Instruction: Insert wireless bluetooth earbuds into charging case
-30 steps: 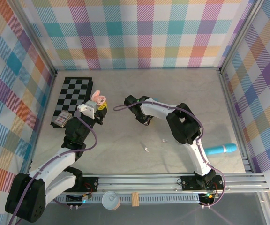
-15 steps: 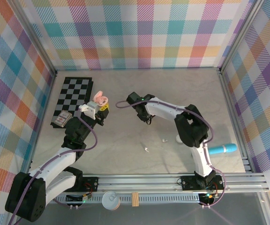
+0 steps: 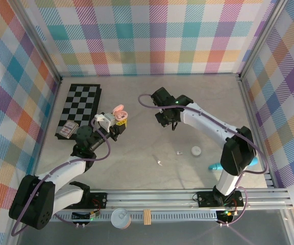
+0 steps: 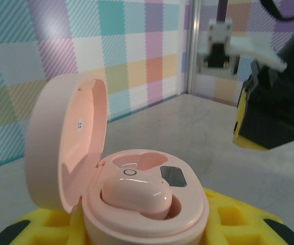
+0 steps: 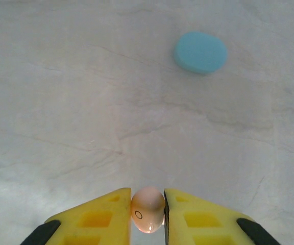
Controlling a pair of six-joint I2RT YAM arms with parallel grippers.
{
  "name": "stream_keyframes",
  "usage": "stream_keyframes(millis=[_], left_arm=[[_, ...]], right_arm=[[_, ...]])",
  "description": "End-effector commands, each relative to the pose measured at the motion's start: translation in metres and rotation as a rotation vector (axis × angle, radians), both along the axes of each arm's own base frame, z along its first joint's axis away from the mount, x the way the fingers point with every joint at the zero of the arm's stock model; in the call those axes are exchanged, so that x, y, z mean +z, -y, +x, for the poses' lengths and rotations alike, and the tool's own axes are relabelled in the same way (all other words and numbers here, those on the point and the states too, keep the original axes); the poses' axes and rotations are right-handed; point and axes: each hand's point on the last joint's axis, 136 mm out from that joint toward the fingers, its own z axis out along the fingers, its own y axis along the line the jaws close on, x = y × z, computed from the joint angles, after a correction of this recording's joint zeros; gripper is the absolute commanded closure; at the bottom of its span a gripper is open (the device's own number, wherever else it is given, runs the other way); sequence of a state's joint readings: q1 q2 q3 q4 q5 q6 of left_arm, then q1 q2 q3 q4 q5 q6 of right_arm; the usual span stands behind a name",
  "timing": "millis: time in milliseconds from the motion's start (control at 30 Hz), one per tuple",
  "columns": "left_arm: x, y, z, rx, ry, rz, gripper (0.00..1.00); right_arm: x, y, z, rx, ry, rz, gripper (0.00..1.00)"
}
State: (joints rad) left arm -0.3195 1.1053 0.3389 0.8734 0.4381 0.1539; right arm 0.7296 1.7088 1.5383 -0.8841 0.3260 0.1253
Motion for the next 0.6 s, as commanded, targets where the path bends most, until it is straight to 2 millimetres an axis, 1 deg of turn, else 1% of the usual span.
stream_keyframes(millis=[0,133,300,433,567], left_arm=[[0.027,0.017,-0.006,-0.099,0.092,-0.013,0.75],[0.022,0.035,-0.01,-0.181,0.076,0.01,0.75],[0.018,0.055,-0.014,-0.257,0.062,0.024,0.75],[0.015,0.07,-0.017,-0.306,0.055,0.027,0.75],[0.017,0.086,-0.022,-0.372,0.053,-0.003,0.75]], right_arm=[[0.036,-0.018,-0.017,0.034,-0.026,0.161,0.78],[0.064,-0.033,-0.026,0.09,-0.029,0.28,0.78],[0.09,-0.049,-0.039,0.159,-0.038,0.408,0.79],[0.107,-0.061,-0.05,0.213,-0.051,0.501,0.79],[0.116,-0.07,-0.057,0.255,-0.071,0.57,0.79]])
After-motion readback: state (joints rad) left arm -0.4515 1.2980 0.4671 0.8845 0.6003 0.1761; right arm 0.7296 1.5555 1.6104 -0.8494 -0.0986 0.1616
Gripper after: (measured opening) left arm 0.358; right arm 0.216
